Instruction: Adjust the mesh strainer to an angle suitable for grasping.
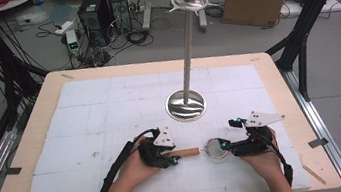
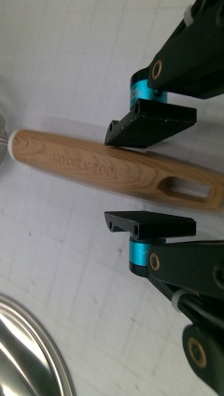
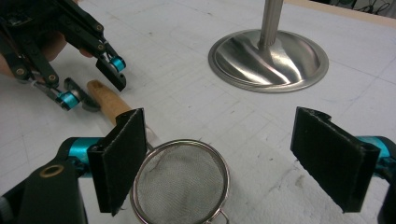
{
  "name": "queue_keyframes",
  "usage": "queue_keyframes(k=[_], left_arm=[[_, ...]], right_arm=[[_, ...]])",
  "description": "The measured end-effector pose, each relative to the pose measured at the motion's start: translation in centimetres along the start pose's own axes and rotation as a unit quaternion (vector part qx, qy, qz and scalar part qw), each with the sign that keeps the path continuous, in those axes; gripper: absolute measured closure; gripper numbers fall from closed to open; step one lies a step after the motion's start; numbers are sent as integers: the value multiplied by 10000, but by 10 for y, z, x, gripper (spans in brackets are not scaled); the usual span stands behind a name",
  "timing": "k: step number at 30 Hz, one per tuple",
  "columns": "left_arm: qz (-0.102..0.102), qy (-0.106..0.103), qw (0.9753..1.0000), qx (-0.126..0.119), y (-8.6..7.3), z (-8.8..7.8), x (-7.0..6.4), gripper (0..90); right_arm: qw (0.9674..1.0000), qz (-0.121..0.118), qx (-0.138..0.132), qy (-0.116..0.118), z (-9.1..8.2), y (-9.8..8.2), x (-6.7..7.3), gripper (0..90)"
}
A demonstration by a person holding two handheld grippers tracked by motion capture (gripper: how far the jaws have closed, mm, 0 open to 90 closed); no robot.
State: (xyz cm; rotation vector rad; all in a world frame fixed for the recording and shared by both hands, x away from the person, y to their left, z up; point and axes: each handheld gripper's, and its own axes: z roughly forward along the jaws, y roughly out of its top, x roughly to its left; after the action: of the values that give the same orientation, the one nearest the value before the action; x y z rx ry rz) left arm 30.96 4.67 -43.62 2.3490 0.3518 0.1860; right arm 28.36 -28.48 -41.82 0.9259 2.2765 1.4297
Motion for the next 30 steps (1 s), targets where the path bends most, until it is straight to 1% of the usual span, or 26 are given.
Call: queue_keyframes(k=[2,3,6,12,17,18,20,21,24,26,27,28,30], left_arm=[[-96,73,9999,-45,-2,-1,3,561],[-120,110,9999,-26,-2,-2,5,555],[-181,227,9996,-61,-3,-1,9,537],[-381,413,9983,-151,-6,2,19,506],[-471,536,9973,-191,-8,1,24,495],[-472,549,9972,-183,-8,0,24,494],[-490,511,9972,-242,-8,-3,23,483],[-467,503,9973,-270,-8,-5,23,477],[-462,462,9970,-416,-9,-13,20,462],[-492,451,9967,-468,-11,-18,19,452],[-554,439,9960,-540,-13,-21,18,442],[-546,434,9960,-559,-15,-24,19,431],[-653,394,9946,-709,-20,-32,18,412]], right_arm=[[10000,-11,0,-6,0,0,0,177],[10000,19,12,0,0,0,0,177],[10000,2,34,4,1,0,0,177],[10000,11,14,-9,0,0,0,177],[10000,-8,32,-2,1,0,0,177],[10000,-6,32,0,1,0,0,177],[10000,-4,29,3,1,0,0,177],[10000,-13,26,8,1,0,0,177],[10000,22,18,5,0,0,0,176],[10000,9,10,-4,0,0,0,177],[10000,15,25,2,0,0,0,177],[10000,2,25,-2,1,0,0,177],[10000,11,46,-5,1,0,1,177]])
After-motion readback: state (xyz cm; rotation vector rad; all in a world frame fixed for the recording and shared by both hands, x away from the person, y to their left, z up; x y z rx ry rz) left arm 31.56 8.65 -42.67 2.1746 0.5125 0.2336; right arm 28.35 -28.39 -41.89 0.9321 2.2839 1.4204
